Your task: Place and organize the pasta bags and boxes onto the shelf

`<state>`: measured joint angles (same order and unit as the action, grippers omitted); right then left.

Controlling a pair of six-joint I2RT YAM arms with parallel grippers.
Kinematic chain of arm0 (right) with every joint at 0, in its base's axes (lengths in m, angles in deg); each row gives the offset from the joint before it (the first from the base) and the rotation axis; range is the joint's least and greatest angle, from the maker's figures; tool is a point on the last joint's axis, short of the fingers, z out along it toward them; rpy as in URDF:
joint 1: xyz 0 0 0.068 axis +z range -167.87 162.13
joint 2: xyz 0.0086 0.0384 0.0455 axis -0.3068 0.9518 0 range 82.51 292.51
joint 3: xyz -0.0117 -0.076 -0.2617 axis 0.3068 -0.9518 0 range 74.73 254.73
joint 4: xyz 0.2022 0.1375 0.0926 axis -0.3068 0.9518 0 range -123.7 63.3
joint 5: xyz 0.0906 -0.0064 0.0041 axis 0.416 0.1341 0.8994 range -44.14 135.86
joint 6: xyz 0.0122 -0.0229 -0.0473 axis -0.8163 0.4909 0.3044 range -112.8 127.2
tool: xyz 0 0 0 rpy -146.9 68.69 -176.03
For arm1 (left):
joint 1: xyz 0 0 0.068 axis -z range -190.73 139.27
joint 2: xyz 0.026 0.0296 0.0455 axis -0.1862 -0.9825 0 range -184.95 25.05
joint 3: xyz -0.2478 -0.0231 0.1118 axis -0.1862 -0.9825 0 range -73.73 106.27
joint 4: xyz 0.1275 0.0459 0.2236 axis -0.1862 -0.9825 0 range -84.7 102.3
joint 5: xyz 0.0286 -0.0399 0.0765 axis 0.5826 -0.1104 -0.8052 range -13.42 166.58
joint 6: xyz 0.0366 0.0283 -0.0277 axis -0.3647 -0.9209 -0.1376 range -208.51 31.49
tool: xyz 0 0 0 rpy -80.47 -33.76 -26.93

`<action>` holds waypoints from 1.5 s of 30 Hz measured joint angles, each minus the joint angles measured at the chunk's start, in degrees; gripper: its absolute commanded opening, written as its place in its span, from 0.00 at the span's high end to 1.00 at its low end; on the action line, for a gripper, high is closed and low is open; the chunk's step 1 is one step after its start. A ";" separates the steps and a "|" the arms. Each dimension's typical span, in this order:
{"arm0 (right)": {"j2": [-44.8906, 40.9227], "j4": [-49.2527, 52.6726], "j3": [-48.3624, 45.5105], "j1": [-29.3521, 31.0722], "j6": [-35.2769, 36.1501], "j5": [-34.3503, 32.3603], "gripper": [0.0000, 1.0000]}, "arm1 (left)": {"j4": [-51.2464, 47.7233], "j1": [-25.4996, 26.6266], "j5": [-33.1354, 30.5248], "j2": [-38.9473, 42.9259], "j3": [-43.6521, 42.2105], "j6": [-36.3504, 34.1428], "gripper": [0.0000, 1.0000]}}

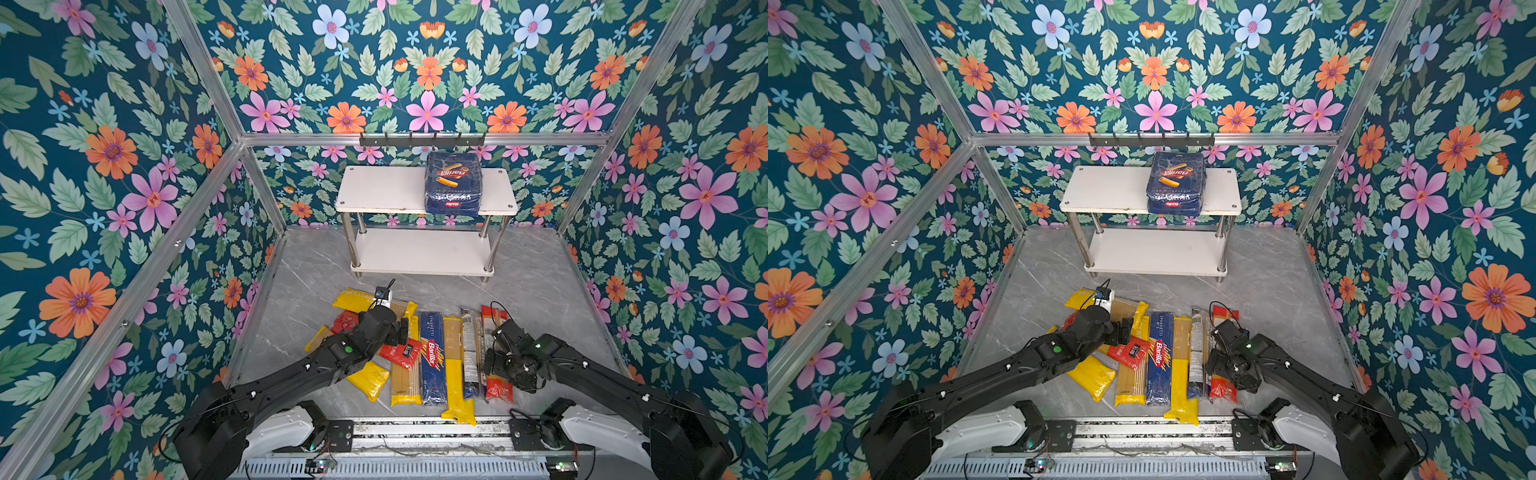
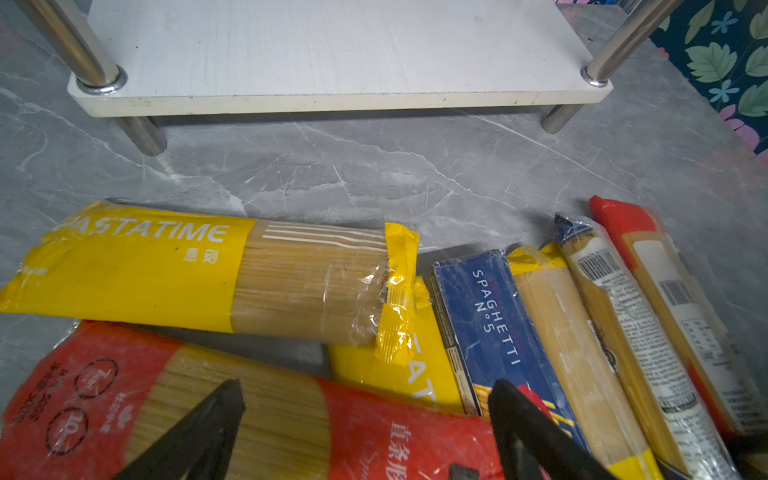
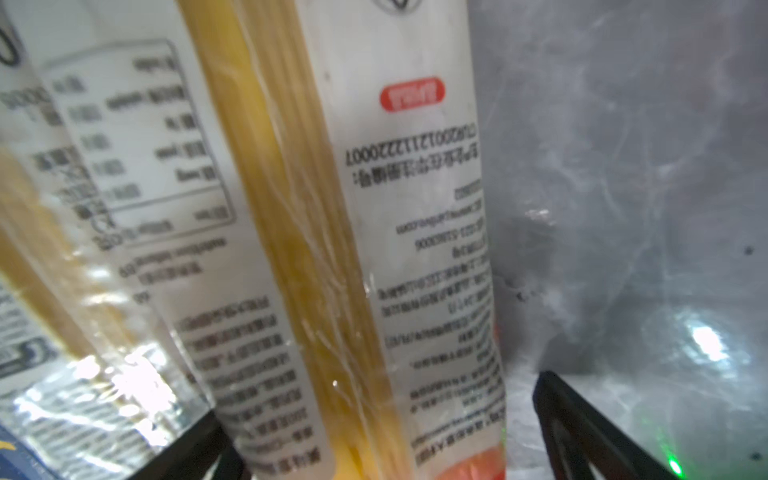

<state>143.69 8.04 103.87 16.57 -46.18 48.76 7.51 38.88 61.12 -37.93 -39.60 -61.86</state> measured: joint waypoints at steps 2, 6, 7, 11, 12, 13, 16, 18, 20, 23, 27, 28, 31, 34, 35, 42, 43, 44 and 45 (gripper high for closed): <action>-0.55 0.07 -0.33 0.04 0.00 0.57 0.01 | -0.02 0.00 0.00 1.29 -0.90 0.13 0.04; -0.61 -0.72 -1.09 0.13 -0.24 1.25 0.03 | 0.02 0.00 0.20 1.99 -1.92 0.50 0.04; -0.55 -1.22 -1.33 0.31 -0.28 1.29 0.03 | 0.02 0.00 0.22 1.70 -1.99 0.81 0.04; 0.87 -2.62 -1.68 0.76 -0.37 1.14 0.04 | 0.00 0.00 0.37 0.37 -1.62 1.66 0.04; 1.55 -2.71 -1.49 0.76 -0.35 1.14 0.04 | -0.07 0.00 0.31 0.02 -1.22 1.77 0.04; 2.40 -2.69 -1.36 0.81 -0.26 1.11 0.04 | -0.07 0.00 0.13 -0.17 -0.94 1.95 0.04; 5.27 -2.58 -0.26 0.85 0.42 1.03 0.07 | -0.42 0.00 -0.44 -0.28 -0.31 2.16 0.04; 7.21 -2.58 0.57 0.85 1.14 1.05 0.08 | -0.90 0.00 -0.94 -0.20 0.11 2.49 0.04; 9.22 -2.40 1.53 0.85 1.57 1.11 0.08 | -1.60 0.00 -1.42 -0.17 0.76 2.95 0.04; 12.28 -2.08 3.21 0.85 2.91 1.44 0.09 | -2.75 -0.02 -2.49 -0.33 2.19 2.95 0.03; 15.56 -1.70 5.44 0.83 4.81 2.36 0.12 | -3.61 -0.28 -3.45 -0.61 3.56 2.93 0.03; 16.31 -1.57 6.01 0.83 5.29 2.60 0.13 | -3.85 -0.39 -3.74 -0.76 3.80 2.93 0.03; 17.64 -1.20 7.06 0.83 6.16 2.93 0.14 | -4.52 -0.87 -4.13 -1.40 4.48 2.84 0.03; 18.56 -0.85 7.67 0.74 6.91 3.08 0.16 | -5.20 -1.31 -4.17 -1.88 5.25 2.73 0.03; 18.93 -0.72 7.91 0.63 7.19 3.10 0.16 | -5.42 -1.46 -4.17 -1.99 5.42 2.71 0.03; 21.51 0.72 9.66 -2.12 9.40 5.49 0.21 | -6.25 -1.99 -4.28 -2.12 6.51 1.84 0.03; 21.88 0.96 9.92 -2.67 9.77 5.99 0.21 | -6.29 -2.05 -4.28 -2.12 6.54 1.86 0.03; 22.18 1.18 10.16 -3.08 10.05 6.36 0.21 | -6.36 -2.10 -4.28 -2.12 6.60 1.86 0.03; 22.53 1.40 10.43 -3.48 10.34 6.73 0.21 | -6.38 -2.12 -4.31 -2.12 6.62 1.86 0.03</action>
<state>166.23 9.44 114.30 13.09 -35.85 55.49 1.12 36.76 56.81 -40.05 -32.97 -60.00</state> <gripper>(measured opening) 0.789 0.973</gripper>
